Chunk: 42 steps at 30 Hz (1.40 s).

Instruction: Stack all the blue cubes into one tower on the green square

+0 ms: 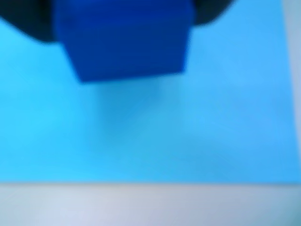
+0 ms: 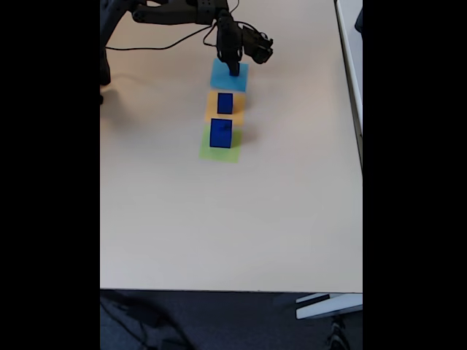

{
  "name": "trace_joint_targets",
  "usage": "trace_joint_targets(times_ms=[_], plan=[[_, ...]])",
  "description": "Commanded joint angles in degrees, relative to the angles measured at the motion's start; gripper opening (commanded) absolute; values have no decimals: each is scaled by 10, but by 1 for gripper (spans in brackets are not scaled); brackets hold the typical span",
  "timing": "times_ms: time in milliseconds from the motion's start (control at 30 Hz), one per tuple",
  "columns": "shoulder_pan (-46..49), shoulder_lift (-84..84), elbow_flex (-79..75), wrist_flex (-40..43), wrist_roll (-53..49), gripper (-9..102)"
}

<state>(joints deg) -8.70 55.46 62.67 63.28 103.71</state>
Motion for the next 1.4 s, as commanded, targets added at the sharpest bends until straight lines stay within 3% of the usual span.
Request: trace_joint_targets(times_ms=[0, 667, 1100, 1367], plan=[[-3, 11, -17, -11, 5, 1], [9, 43, 37, 5, 14, 2], [3, 68, 32, 5, 1, 13], [8, 91, 22, 8, -30, 14]])
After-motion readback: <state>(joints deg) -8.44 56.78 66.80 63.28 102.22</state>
